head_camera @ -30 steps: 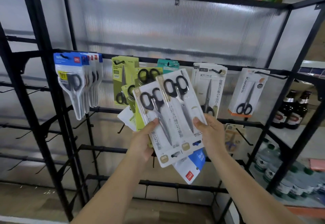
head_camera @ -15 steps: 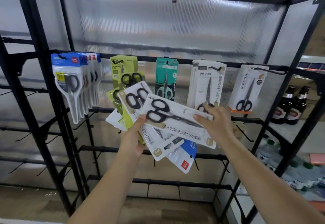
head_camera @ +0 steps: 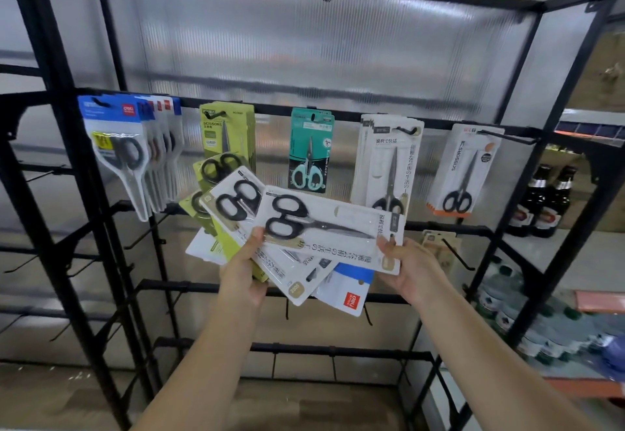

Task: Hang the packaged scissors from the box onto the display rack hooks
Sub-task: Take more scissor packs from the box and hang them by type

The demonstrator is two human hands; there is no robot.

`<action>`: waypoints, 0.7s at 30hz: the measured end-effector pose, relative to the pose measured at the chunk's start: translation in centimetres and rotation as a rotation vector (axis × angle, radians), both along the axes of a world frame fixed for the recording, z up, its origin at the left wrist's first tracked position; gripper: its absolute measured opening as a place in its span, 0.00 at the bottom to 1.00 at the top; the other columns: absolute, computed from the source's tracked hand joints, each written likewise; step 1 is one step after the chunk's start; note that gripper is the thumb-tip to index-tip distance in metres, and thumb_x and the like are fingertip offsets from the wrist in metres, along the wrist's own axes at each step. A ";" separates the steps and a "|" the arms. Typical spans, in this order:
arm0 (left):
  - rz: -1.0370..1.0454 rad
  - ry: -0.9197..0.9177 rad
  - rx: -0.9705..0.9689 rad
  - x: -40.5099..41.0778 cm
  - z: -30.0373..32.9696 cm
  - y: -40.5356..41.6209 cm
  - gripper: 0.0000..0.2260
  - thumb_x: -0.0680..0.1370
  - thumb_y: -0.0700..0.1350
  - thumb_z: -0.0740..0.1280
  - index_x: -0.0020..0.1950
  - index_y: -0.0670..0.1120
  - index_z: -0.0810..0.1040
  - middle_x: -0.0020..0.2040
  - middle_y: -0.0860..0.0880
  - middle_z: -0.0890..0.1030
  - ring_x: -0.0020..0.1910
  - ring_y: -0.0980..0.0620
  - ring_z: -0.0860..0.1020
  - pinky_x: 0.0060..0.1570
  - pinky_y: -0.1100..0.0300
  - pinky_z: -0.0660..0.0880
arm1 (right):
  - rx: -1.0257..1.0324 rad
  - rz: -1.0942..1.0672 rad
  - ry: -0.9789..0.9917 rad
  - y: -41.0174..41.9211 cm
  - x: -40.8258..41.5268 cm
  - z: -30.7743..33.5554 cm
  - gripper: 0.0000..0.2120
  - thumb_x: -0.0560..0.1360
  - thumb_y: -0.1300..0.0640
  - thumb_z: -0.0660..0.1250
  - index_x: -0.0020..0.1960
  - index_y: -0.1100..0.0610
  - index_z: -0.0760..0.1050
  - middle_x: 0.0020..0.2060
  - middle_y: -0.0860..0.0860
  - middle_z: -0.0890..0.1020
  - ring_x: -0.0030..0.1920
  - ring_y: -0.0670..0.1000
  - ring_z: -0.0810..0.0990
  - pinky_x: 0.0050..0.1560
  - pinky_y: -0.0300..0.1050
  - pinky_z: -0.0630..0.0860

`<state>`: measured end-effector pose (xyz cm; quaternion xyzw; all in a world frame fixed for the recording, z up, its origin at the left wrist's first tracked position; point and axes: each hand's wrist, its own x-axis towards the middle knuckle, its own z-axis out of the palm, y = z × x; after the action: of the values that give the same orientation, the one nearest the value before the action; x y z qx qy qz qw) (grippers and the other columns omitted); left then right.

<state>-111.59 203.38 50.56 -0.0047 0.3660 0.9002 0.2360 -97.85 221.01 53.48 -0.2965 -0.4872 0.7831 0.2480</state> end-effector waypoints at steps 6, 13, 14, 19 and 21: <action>-0.022 0.037 -0.015 0.0 0.2 0.4 0.18 0.72 0.44 0.70 0.61 0.45 0.76 0.62 0.43 0.79 0.61 0.42 0.76 0.53 0.44 0.75 | -0.050 -0.322 0.109 1.5 -0.3 3.0 0.05 0.75 0.62 0.67 0.49 0.56 0.73 0.43 0.54 0.81 0.41 0.52 0.80 0.31 0.48 0.79; -0.015 0.063 -0.130 -1.3 0.3 0.5 0.06 0.74 0.41 0.69 0.51 0.46 0.78 0.51 0.47 0.83 0.48 0.45 0.81 0.38 0.49 0.78 | 0.254 -0.382 0.196 3.9 0.7 5.2 0.03 0.73 0.61 0.70 0.42 0.54 0.79 0.40 0.49 0.82 0.42 0.50 0.81 0.28 0.37 0.77; -0.013 0.067 -0.137 -1.4 0.4 0.5 0.07 0.74 0.41 0.70 0.51 0.46 0.78 0.50 0.47 0.83 0.46 0.46 0.81 0.36 0.51 0.77 | 0.281 -0.389 0.216 4.1 0.8 5.4 0.04 0.73 0.61 0.70 0.41 0.54 0.79 0.39 0.49 0.83 0.44 0.50 0.81 0.32 0.38 0.79; -0.020 0.093 -0.151 -2.0 0.6 0.5 0.10 0.72 0.41 0.72 0.52 0.46 0.80 0.46 0.49 0.85 0.41 0.50 0.84 0.28 0.55 0.78 | 0.561 -0.433 0.188 4.7 0.7 7.1 0.07 0.72 0.60 0.71 0.41 0.48 0.80 0.40 0.49 0.84 0.49 0.56 0.82 0.52 0.54 0.79; -0.022 0.110 -0.151 -2.2 0.6 0.6 0.11 0.71 0.41 0.73 0.52 0.47 0.80 0.44 0.49 0.86 0.39 0.51 0.84 0.28 0.56 0.78 | 0.714 -0.401 0.121 5.1 0.0 8.3 0.08 0.73 0.61 0.69 0.45 0.48 0.80 0.39 0.47 0.82 0.46 0.56 0.82 0.46 0.51 0.79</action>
<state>-113.80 203.93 51.20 0.0311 0.4455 0.8661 0.2245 -97.87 226.07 61.83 -0.2344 -0.6454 0.5171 0.5110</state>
